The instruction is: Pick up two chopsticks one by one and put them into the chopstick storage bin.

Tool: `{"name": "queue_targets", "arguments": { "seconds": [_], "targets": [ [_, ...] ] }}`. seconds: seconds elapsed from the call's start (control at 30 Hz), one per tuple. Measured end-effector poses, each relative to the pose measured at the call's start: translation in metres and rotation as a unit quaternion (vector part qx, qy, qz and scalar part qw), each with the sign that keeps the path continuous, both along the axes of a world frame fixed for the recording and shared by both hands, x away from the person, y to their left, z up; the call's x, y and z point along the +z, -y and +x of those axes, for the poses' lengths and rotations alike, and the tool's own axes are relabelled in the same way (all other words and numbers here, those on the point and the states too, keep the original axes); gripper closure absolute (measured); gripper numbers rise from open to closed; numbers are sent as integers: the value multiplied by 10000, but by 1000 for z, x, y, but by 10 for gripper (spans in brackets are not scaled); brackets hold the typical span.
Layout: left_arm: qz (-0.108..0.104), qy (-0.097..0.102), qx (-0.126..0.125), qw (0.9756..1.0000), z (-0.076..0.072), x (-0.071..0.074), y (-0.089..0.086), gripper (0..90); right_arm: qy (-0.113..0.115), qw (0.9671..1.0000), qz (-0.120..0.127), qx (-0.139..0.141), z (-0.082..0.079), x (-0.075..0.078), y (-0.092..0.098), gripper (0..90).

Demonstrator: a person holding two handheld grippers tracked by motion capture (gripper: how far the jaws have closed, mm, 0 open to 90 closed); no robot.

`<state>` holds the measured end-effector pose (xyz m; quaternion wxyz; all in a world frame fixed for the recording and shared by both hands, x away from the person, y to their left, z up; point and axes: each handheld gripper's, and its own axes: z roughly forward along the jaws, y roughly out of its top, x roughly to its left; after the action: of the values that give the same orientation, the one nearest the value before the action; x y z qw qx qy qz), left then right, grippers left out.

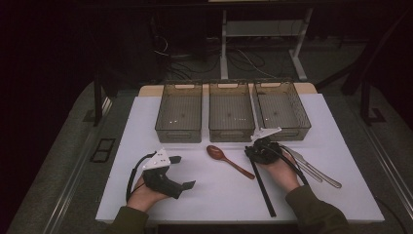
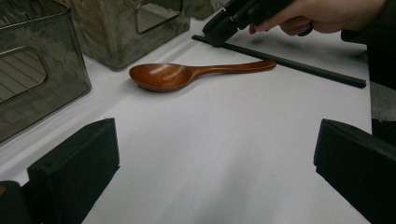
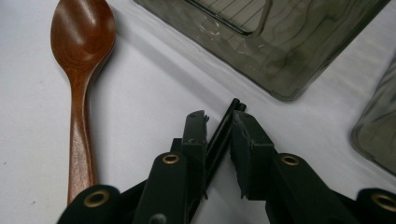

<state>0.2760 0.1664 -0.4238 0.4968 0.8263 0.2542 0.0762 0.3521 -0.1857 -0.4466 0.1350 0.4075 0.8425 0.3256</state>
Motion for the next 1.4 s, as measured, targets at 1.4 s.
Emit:
{"name": "queue_targets", "arguments": {
  "seconds": [1.4],
  "targets": [
    [68,-38,-2,10000,-1,-3,3,0,-701,9913,275,1084,-150,11,60,683]
  ]
}}
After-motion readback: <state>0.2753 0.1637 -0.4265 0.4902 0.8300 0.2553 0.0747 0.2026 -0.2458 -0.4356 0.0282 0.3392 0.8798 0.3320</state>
